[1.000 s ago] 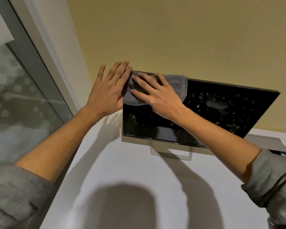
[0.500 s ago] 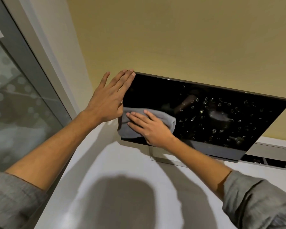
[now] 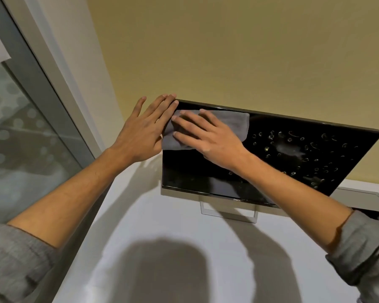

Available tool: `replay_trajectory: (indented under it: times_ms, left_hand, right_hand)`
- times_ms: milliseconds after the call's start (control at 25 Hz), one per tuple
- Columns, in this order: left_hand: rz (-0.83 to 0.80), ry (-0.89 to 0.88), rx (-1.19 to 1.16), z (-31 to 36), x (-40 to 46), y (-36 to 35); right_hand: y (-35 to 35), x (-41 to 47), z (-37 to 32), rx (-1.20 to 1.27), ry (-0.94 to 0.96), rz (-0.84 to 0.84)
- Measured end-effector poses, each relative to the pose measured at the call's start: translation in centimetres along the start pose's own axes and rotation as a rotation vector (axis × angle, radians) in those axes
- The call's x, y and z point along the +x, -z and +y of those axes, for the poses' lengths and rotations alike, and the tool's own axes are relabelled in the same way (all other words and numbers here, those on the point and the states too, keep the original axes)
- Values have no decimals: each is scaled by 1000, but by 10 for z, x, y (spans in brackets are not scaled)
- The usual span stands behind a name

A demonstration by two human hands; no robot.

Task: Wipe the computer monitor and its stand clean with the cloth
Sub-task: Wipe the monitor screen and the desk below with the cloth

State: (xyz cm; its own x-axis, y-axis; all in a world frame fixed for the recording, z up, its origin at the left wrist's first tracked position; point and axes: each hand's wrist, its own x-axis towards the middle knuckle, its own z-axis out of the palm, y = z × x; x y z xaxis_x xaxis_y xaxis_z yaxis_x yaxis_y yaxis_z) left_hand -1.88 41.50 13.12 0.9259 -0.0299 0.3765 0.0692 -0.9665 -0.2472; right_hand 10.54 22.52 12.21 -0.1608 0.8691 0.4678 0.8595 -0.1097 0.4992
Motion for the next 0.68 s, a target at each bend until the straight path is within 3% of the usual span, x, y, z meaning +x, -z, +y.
replay_trajectory:
  times_ms: [240,480,560,680]
  left_hand:
    - [-14,-8,11,16,8,2]
    - [18,83,2,55,17,-4]
    - [25,100,13,66,22,-2]
    - [9,113,24,81,33,1]
  right_hand:
    - [-27,-42,-5,20,8,-265]
    - [-65,-113,-54,87,161,-382]
    - [-63,-124,-57,128,205,-395]
    - [-38,-122,-45,205,146,-245]
